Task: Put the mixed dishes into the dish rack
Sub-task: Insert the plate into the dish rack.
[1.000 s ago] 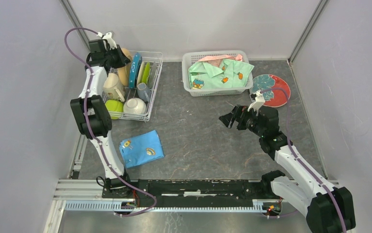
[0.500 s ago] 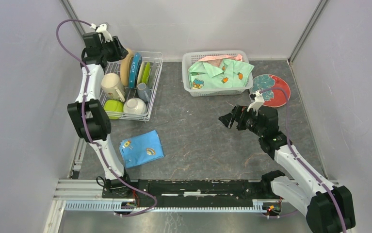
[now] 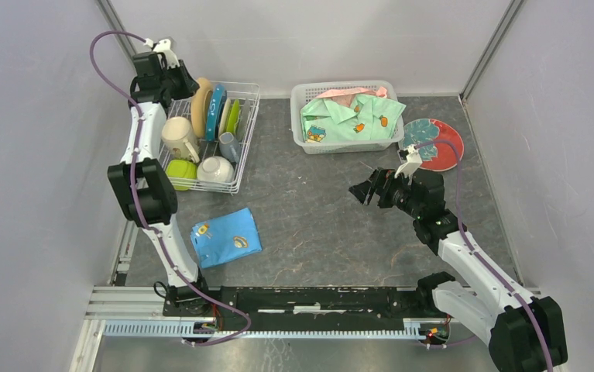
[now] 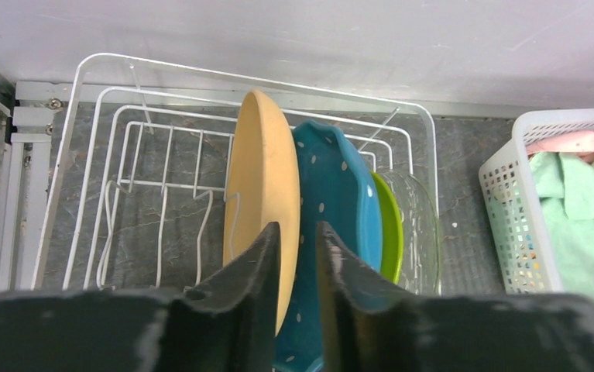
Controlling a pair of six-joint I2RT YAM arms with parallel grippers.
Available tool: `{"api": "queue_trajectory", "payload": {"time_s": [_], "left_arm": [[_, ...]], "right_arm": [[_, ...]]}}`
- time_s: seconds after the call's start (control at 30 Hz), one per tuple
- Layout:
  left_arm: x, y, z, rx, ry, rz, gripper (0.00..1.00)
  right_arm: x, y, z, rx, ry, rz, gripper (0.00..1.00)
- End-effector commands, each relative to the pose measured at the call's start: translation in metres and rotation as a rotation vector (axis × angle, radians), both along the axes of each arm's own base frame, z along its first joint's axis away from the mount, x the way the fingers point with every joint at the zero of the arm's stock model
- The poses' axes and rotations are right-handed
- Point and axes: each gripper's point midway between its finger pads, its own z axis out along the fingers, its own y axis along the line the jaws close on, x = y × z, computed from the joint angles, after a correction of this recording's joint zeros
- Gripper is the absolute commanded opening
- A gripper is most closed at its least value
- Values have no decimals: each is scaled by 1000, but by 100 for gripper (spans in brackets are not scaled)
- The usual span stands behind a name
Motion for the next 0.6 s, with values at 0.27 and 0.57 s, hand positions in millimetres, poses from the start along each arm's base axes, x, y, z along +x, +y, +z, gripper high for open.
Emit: {"api": "queue_trajectory", "payload": {"time_s": [0.27,0.57], "left_arm": [[1,-8,-63,-3,97,-96,2],[-5,-24,-40,-48,53,-164,21]], "right_arm": [[4,5,11,18,-48,18,98],[4,7,7,17,-39,27,98]]}}
